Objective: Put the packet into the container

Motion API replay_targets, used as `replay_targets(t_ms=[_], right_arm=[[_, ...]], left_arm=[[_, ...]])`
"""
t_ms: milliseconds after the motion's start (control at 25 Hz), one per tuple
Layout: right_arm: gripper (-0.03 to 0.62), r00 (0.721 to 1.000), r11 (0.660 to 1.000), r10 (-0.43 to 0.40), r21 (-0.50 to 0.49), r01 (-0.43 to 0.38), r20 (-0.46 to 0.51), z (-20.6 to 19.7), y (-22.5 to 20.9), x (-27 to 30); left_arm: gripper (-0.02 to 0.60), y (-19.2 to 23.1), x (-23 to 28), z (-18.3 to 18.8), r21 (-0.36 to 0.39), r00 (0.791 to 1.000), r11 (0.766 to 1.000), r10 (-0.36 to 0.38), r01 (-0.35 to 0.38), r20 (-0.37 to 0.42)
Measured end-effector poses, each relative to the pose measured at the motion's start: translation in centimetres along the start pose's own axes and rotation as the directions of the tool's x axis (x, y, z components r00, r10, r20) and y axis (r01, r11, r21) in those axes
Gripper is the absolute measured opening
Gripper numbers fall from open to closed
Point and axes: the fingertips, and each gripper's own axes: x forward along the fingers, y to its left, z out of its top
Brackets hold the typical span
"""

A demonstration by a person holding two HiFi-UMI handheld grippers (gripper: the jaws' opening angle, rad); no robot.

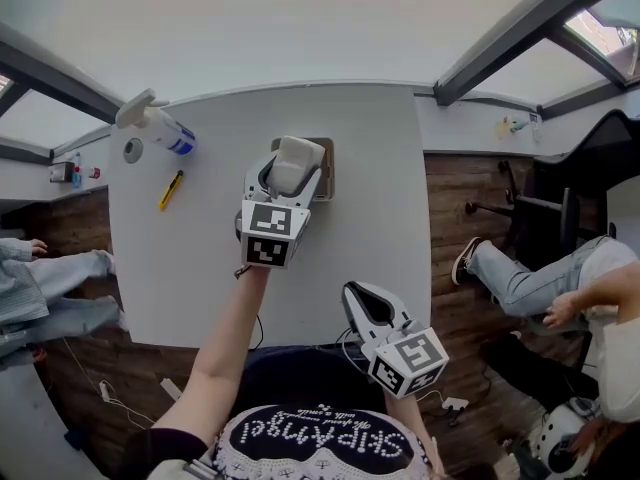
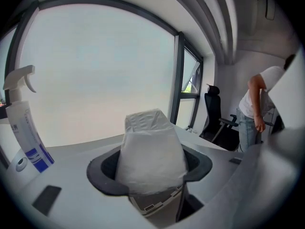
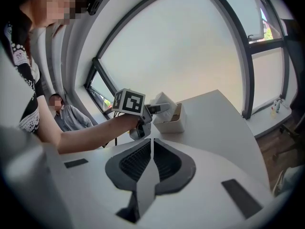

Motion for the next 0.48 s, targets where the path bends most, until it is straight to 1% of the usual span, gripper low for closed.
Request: replay_targets(t_ms=[240,480], right_arm=[[0.029,1.0,1.0,-0.001,0.0,0.001,-0.005,-0.1,0.1,0.2],[0.029,1.0,1.0,-0.009,0.004,0.009,-0.007,-0.2,0.1,0.1]], left_arm=[[0.287,0.2,1.4,-1.9,0.027,0.997,1.0,0.013,-0.011,-0.07],[0.287,0.4,2.1,-3.0,0.123,0.985,0.991,0.064,-0.044,-0.159]])
